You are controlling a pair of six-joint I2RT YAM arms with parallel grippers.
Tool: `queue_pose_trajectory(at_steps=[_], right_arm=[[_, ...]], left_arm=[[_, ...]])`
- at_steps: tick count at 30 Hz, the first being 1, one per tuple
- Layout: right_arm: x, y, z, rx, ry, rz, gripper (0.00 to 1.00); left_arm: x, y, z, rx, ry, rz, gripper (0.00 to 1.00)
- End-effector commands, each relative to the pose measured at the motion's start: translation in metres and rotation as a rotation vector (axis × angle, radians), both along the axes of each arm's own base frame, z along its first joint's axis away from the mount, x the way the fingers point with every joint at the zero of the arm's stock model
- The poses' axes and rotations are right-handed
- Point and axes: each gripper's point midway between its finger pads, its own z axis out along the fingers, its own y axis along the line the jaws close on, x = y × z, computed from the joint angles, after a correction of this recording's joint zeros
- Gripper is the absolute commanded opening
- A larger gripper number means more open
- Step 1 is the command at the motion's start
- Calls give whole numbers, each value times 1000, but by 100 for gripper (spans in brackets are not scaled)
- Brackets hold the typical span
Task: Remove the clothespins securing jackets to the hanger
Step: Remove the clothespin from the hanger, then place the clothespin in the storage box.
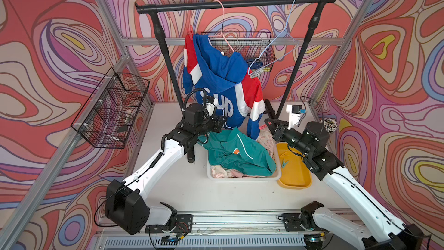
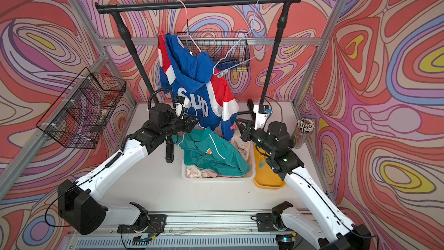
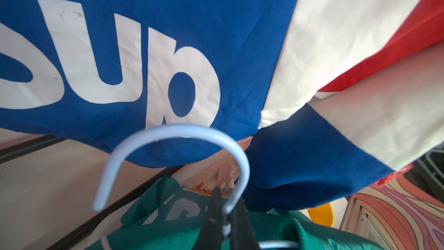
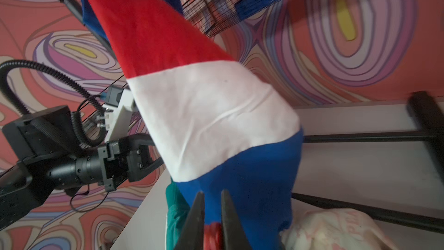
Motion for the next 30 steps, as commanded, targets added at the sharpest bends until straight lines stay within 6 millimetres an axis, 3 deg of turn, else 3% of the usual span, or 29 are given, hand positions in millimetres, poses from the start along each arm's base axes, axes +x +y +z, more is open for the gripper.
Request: queue_pose_trajectory(at_steps=[1, 3, 8, 13, 18, 20, 23, 27, 30], right_arm=[[4, -61, -72, -64, 233, -306, 0], [-2, -89, -112, -61, 352, -433, 0], [-13, -120, -182, -25, 501, -583, 0], [-9, -134, -216, -60, 560, -666, 0], [2, -133, -242, -74, 601, -666, 1], [3, -134, -245, -76, 606, -678, 19], [6, -135, -236, -88, 572, -673, 45], [12, -132, -199, -143, 486, -631, 57], [12, -122, -154, -176, 391, -579, 57]], left_arm=[[-9, 0, 1, 0, -6, -12, 0], [-12, -2, 1, 14, -12, -17, 0], [-18, -9, -3, 44, -18, -32, 0], [-20, -10, -4, 62, -24, -34, 0], [-22, -9, -3, 84, -39, -27, 0], [-23, -10, -3, 88, -43, -29, 0], [-24, -12, -2, 85, -44, -32, 0], [-24, -14, 2, 59, -38, -33, 0], [-21, -13, 4, 56, -36, -13, 0]])
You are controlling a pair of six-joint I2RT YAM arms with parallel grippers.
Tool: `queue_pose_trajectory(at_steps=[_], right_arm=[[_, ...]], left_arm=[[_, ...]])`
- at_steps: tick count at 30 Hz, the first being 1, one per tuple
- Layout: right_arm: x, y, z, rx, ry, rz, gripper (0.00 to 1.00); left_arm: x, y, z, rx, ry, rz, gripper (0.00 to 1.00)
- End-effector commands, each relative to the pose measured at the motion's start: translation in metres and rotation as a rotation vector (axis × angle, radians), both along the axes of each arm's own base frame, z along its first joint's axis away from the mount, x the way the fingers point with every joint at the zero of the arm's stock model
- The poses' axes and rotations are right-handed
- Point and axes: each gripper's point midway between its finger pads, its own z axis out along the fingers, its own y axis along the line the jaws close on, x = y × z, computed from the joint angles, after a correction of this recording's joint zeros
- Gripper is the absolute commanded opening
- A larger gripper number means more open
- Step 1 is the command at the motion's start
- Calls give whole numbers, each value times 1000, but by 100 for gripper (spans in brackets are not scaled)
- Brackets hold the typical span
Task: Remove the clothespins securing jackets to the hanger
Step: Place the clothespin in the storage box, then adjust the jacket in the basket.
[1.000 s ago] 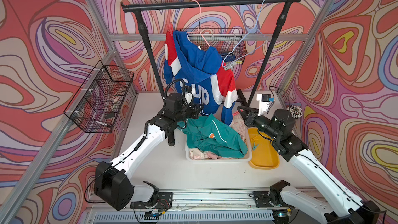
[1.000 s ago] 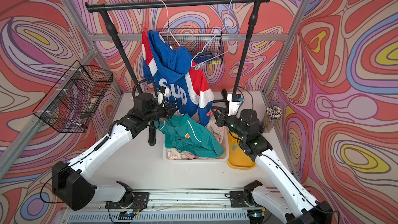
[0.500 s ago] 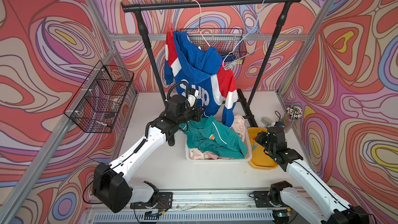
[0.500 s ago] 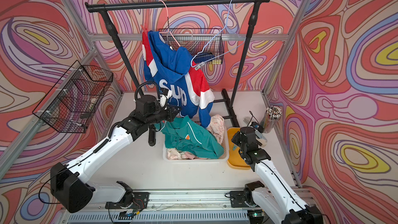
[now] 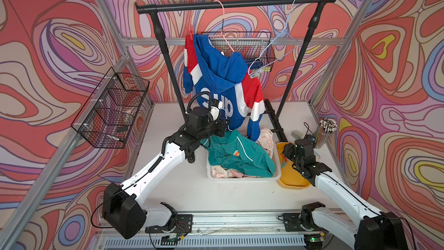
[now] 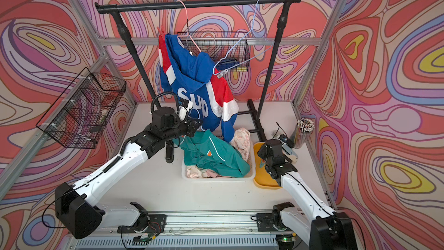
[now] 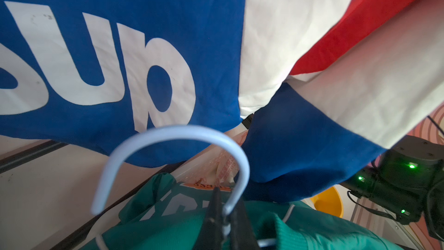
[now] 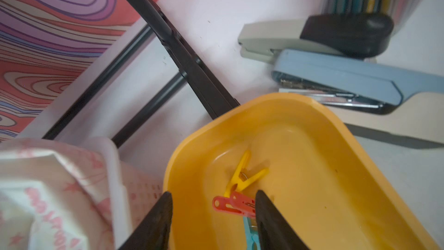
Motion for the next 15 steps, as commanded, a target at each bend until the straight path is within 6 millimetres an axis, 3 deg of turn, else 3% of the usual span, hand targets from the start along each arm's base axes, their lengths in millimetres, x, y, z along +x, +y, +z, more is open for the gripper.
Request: queue_pose_trajectory(at_steps=[1, 3, 8, 11, 15], right_arm=[[4, 15, 71, -76, -148, 97, 56], [-1, 43, 102, -86, -209, 198, 53], [-39, 152, 170, -70, -368, 541, 36], [-70, 202, 192, -95, -437, 675, 27], [-96, 242, 200, -89, -469, 784, 18]], left_arm=[[-4, 0, 4, -8, 13, 12, 0], [-1, -2, 7, -9, 8, 20, 0], [10, -5, 9, 2, 13, 37, 0], [18, -6, 10, 19, 11, 56, 0], [28, -9, 7, 47, 16, 66, 0]])
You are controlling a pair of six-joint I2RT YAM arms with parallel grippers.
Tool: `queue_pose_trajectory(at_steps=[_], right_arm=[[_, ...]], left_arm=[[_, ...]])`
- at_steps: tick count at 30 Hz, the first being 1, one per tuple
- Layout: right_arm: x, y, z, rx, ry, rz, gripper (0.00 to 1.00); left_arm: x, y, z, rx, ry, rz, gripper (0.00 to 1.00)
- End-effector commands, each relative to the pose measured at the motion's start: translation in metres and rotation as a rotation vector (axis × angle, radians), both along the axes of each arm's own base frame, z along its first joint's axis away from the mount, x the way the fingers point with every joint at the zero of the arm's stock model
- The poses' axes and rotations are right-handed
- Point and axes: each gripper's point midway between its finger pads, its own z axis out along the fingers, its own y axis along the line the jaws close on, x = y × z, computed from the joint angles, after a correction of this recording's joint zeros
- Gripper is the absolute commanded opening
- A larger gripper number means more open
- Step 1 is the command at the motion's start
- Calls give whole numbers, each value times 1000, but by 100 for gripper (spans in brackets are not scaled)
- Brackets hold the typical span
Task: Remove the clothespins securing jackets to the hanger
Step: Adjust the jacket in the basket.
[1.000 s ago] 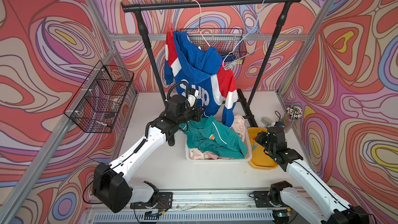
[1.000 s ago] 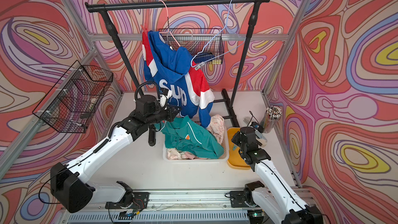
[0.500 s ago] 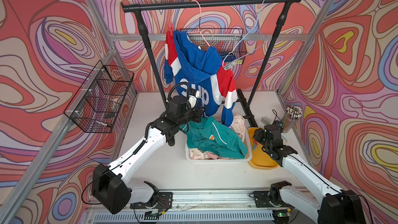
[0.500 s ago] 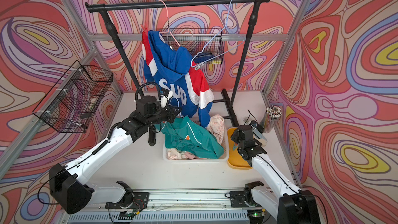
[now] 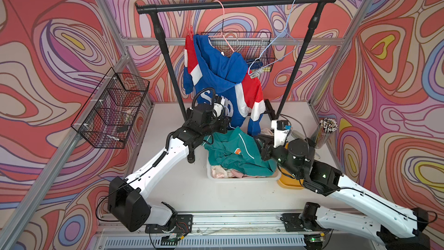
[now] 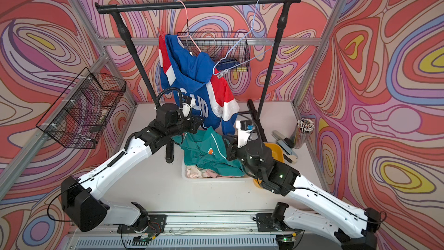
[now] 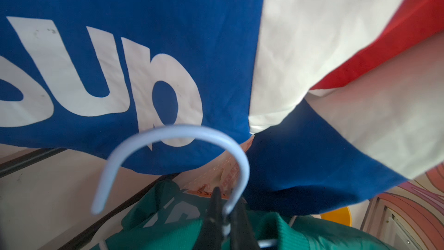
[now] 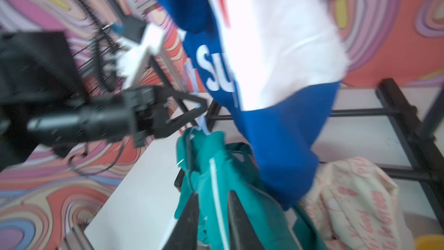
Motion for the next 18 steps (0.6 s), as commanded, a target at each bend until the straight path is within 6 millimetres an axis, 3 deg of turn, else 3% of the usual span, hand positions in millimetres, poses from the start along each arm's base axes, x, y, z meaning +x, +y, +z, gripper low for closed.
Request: queue_pose_trajectory(at_steps=[1, 7, 12, 15, 18], right_arm=[[-3, 12, -3, -53, -25, -5, 15], [7, 26, -71, -157, 101, -37, 0], [31, -20, -119, -164, 255, -161, 0], [49, -60, -130, -112, 304, -240, 0], [65, -81, -141, -117, 344, -276, 0]], left_arm=[[7, -2, 5, 13, 0, 19, 0], [10, -3, 9, 11, -4, 21, 0], [8, -3, 13, 13, -8, 10, 0], [2, -8, 16, 20, -17, -14, 0], [-7, -13, 15, 54, -13, -31, 0]])
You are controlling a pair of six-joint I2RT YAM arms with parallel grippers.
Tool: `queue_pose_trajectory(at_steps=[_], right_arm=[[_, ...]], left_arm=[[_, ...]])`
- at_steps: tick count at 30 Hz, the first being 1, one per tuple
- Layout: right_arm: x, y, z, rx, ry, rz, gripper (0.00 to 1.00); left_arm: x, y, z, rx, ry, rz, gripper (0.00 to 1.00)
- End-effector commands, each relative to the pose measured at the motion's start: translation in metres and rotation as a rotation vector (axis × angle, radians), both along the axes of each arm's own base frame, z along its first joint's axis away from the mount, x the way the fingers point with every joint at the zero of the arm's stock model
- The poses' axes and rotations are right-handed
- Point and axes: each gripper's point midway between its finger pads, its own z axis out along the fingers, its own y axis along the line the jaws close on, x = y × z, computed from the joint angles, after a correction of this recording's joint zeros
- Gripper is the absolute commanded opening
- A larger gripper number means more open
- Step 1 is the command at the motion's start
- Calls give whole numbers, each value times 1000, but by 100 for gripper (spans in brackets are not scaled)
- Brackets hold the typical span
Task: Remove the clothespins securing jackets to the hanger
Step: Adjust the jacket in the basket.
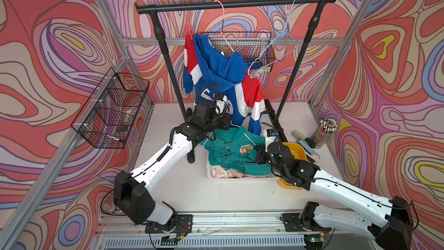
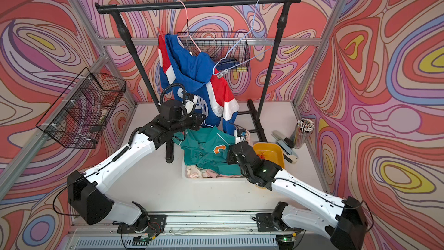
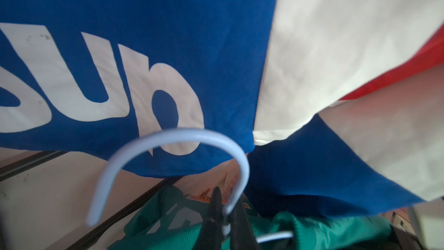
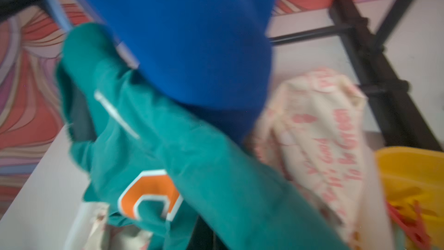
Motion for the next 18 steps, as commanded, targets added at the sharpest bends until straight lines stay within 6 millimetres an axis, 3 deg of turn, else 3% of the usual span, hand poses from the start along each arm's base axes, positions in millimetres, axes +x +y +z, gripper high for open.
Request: queue_pose_trajectory(at_steps=[1, 5, 10, 14, 16, 18], right_arm=[[9, -13, -11, 39, 63, -8, 0], [34, -19, -25, 80, 96, -7, 0], [64, -31, -42, 83, 107, -27, 0], [79, -36, -55, 99, 124, -39, 0], [80, -34, -50, 104, 113, -29, 0], [75, -31, -31, 120, 78, -3, 0]], left_arm=[[-12, -7, 15, 26, -30, -32, 0], [-24, -22, 11, 33, -30, -76, 0], [-38, -48, -11, 54, 5, -119, 0], [-37, -62, -27, 29, 40, -127, 0], [-36, -67, -37, 28, 54, -124, 0], [-35, -66, -43, 41, 59, -113, 0]])
